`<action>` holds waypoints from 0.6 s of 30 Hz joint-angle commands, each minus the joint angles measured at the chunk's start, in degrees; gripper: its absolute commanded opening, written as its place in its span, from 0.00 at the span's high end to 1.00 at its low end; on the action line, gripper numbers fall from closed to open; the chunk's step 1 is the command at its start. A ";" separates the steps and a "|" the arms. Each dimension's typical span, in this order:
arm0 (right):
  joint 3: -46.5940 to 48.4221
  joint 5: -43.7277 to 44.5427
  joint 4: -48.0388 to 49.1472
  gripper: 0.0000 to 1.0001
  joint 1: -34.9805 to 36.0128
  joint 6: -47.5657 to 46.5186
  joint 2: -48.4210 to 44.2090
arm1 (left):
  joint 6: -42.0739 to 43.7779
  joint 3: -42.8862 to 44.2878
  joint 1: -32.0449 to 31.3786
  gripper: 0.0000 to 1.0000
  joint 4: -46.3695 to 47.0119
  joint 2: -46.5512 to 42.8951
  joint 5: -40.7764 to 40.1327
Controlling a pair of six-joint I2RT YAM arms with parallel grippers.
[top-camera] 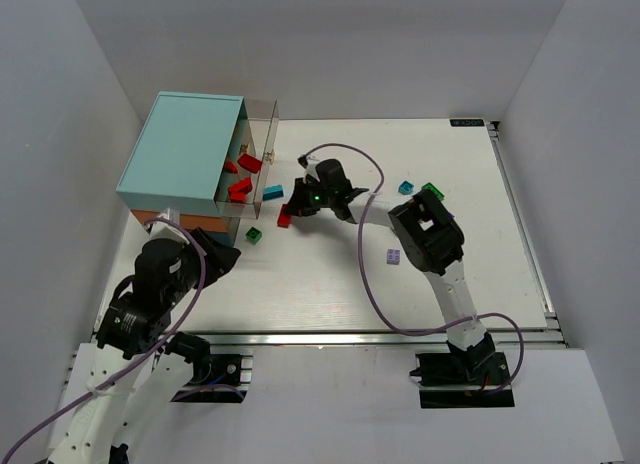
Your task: Sort the legos into containers by color
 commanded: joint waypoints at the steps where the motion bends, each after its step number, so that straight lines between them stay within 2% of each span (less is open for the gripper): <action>1: -5.80 0.51 -3.98 1.00 -2.48 -5.64 -6.07 | -0.15 -0.16 0.26 0.32 2.00 -0.92 -0.18; 6: -15.04 -3.97 -3.72 1.00 -5.64 -11.86 -12.93 | 0.38 -1.48 0.26 0.32 4.55 -0.48 1.23; 13: -16.37 -8.53 -6.88 1.00 -8.45 -22.32 -18.39 | 2.14 -1.83 0.26 0.31 8.16 1.80 2.28; 14: -15.93 -12.55 -7.49 1.00 -8.72 -23.65 -18.84 | 2.40 -1.83 0.26 0.31 8.34 2.07 4.20; 15: -14.18 -14.41 -10.37 0.89 -9.77 -24.88 -19.54 | 3.19 -1.74 0.26 0.30 9.12 3.03 4.39; 17: -11.37 -22.37 -15.12 0.76 -10.30 -30.40 -19.54 | 3.98 -1.30 -0.27 0.30 10.00 4.61 5.97; 18: -8.22 -24.26 -20.97 0.66 -11.26 -31.91 -19.02 | 5.12 -0.95 -0.27 0.29 10.44 5.66 6.58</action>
